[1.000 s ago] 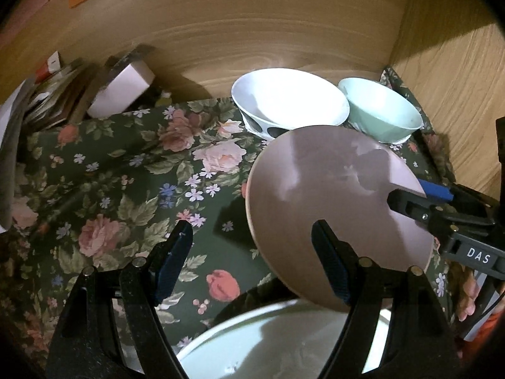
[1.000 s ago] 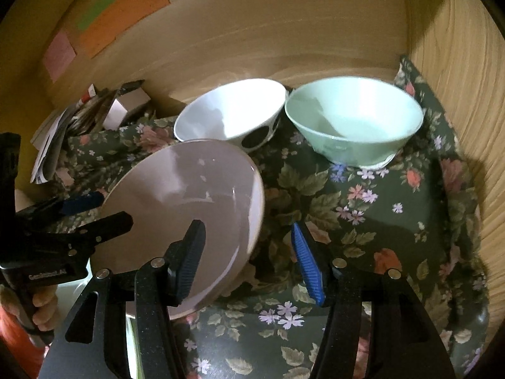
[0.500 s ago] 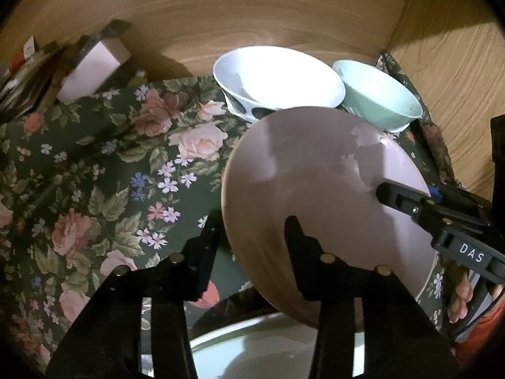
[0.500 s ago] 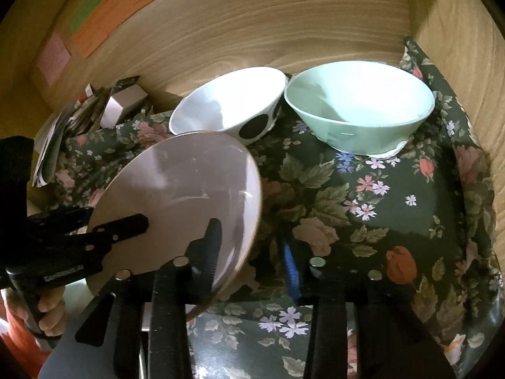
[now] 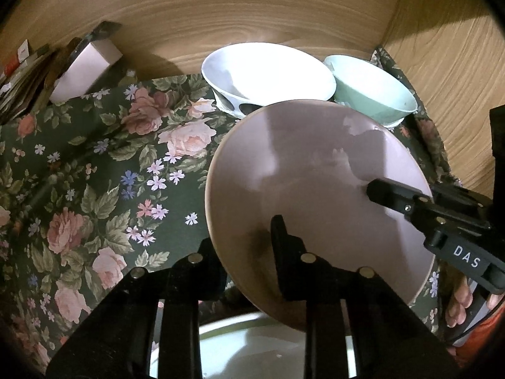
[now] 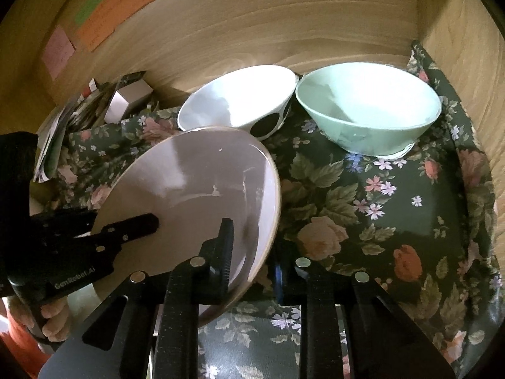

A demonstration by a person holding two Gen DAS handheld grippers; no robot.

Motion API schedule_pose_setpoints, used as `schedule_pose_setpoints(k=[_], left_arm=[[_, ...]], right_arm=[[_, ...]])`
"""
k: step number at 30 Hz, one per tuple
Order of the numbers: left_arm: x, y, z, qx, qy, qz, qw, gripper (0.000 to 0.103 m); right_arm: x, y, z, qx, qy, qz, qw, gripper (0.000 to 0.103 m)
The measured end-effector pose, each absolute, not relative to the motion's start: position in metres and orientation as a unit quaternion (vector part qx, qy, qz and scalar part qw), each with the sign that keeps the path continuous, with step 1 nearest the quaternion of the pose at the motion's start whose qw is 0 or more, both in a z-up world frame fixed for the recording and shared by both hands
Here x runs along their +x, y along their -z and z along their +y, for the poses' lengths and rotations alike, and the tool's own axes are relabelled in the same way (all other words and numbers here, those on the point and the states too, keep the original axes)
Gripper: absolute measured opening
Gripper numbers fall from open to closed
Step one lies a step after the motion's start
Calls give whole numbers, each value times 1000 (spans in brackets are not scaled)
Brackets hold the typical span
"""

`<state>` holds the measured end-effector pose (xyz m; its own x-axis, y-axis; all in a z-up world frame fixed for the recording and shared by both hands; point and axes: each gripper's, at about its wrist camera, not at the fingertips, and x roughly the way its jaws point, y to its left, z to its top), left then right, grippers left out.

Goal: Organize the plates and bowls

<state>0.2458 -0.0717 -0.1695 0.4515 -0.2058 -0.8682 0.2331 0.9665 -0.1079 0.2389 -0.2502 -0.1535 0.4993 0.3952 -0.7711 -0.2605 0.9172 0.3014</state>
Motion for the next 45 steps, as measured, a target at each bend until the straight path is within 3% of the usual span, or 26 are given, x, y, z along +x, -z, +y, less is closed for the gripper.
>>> schedule_pose_setpoints(k=[21, 45], left_arm=[[203, 110, -47, 3, 114, 429, 896, 24], [131, 85, 34, -41, 23, 385, 922, 24]], right_arm=[[208, 100, -232, 55, -210, 398, 891, 19], [177, 86, -153, 15, -301, 379, 875, 19]])
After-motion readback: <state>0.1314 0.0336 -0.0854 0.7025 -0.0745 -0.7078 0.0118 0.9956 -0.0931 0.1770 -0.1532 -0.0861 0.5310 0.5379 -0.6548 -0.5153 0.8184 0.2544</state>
